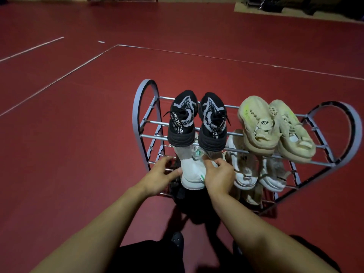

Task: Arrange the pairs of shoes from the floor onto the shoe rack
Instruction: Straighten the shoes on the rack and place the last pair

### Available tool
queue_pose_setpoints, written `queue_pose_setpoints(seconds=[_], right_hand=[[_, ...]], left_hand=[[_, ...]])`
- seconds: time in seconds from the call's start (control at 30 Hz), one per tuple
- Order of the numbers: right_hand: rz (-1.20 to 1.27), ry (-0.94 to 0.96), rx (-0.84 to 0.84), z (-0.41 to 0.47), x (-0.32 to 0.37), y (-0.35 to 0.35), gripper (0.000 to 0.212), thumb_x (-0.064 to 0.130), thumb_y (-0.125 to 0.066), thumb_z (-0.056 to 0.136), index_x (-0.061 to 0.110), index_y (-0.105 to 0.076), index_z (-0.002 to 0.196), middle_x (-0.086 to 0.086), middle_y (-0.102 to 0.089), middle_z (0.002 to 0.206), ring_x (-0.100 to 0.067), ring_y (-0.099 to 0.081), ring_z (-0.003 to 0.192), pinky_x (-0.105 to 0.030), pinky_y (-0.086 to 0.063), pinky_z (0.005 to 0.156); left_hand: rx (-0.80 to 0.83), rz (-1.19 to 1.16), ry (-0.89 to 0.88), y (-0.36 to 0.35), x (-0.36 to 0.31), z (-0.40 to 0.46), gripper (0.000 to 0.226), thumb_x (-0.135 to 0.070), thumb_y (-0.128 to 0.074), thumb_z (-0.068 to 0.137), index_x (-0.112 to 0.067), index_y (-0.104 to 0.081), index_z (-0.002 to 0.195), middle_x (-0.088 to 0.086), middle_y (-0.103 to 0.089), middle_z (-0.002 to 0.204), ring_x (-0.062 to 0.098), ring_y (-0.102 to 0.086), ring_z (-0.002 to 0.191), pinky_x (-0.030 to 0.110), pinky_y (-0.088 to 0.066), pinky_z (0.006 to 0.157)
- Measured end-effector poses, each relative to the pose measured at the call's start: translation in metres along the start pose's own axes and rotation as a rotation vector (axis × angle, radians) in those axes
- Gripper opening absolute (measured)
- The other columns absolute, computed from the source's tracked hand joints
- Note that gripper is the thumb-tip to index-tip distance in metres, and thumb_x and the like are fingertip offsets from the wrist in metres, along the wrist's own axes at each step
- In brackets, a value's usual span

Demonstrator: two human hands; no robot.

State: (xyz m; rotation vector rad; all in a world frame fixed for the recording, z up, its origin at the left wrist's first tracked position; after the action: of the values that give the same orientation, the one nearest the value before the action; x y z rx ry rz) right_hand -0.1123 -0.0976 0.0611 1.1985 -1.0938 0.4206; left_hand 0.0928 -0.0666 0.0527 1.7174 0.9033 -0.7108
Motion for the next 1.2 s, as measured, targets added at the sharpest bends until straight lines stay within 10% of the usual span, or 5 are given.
queue_pose_setpoints(seconds=[0.17, 0.33, 0.53, 0.77, 1.2], right_hand=[[-0.091, 0.080, 0.347, 0.010, -0.004, -0.027, 0.033, 0.045, -0.066, 0.085, 0.014, -0.077, 0.083, -0.007, -0.074, 0.077, -0.024, -0.068, 0.078, -0.034, -0.053, 0.070], [-0.291, 0.249, 0.696, 0.023, -0.003, -0.017, 0.040, 0.052, -0.069, 0.080, 0.019, -0.074, 0.102, 0.000, -0.075, 0.099, -0.018, -0.067, 0.099, -0.031, -0.050, 0.085], [-0.714, 0.374, 0.908, 0.024, -0.004, 0.007, 0.075, 0.056, -0.081, 0.064, 0.035, -0.050, 0.129, -0.009, -0.043, 0.119, -0.031, -0.036, 0.121, -0.038, -0.036, 0.102], [-0.725, 0.395, 0.627, 0.008, -0.017, 0.003, 0.064, 0.046, -0.086, 0.060, 0.022, -0.042, 0.099, -0.008, -0.027, 0.122, -0.031, -0.025, 0.120, -0.040, -0.038, 0.102], [-0.438, 0.424, 0.401, 0.019, -0.002, -0.001, 0.054, 0.034, -0.084, 0.070, 0.015, -0.058, 0.113, -0.002, -0.041, 0.106, -0.029, -0.054, 0.104, -0.037, -0.048, 0.092]], left_hand=[[0.088, 0.191, 0.000, -0.017, 0.012, 0.007, 0.087, -0.067, -0.071, 0.075, -0.049, -0.023, 0.147, 0.001, -0.039, 0.145, 0.021, -0.049, 0.129, 0.044, -0.043, 0.110], [0.143, 0.406, -0.078, -0.027, 0.013, 0.006, 0.092, -0.047, -0.077, 0.080, -0.049, -0.019, 0.151, 0.006, -0.008, 0.162, 0.030, -0.019, 0.149, 0.041, -0.028, 0.119], [0.071, 0.390, -0.079, -0.034, 0.008, 0.012, 0.083, -0.046, -0.079, 0.075, -0.048, -0.030, 0.142, 0.006, -0.012, 0.159, 0.033, -0.033, 0.144, 0.045, -0.038, 0.114], [-0.032, 0.310, -0.041, -0.029, 0.012, 0.017, 0.081, -0.051, -0.085, 0.058, -0.030, -0.052, 0.128, -0.003, -0.039, 0.142, 0.021, -0.052, 0.121, 0.039, -0.050, 0.101], [-0.286, 0.225, -0.139, -0.019, 0.003, 0.026, 0.056, -0.040, -0.087, 0.061, -0.025, -0.062, 0.109, -0.015, -0.050, 0.113, 0.011, -0.056, 0.102, 0.037, -0.052, 0.087]])
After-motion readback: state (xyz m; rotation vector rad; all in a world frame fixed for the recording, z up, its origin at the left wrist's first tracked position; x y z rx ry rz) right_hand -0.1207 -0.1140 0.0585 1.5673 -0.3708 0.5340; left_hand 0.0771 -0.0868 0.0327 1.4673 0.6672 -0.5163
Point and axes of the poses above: each hand's wrist, its own z-axis towards the middle knuckle, its own y-axis out of the back of the hand, x = y × z, the point moved 4 cm from there along z, towards the middle knuckle
